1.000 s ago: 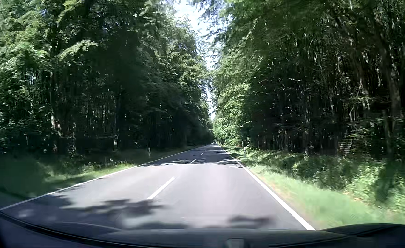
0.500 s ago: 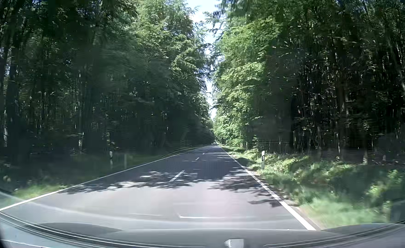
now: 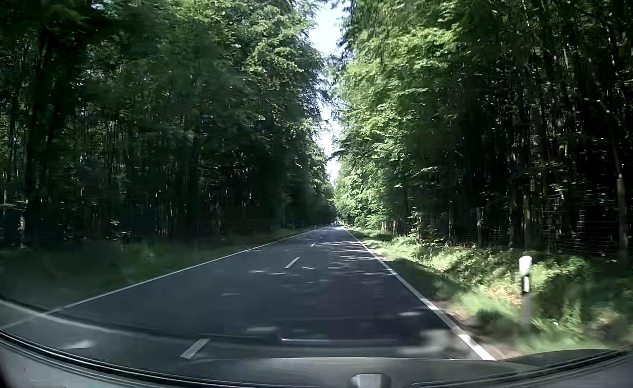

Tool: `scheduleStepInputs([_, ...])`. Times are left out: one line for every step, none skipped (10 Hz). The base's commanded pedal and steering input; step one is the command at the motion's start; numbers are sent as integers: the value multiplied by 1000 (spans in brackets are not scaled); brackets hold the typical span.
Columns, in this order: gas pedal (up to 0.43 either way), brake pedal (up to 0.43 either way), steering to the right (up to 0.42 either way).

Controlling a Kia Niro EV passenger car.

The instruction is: Follow the waypoints while adhering to traffic rules and regulations

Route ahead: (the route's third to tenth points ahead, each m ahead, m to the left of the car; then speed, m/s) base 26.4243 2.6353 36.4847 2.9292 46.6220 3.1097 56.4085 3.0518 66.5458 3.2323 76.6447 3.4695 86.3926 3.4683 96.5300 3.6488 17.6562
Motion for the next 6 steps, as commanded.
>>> scheduleStepInputs([28, 30, 0])
scheduleStepInputs([28, 30, 0])
scheduleStepInputs([28, 30, 0])
scheduleStepInputs([28, 30, 0])
scheduleStepInputs([28, 30, 0])
scheduleStepInputs([28, 30, 0])
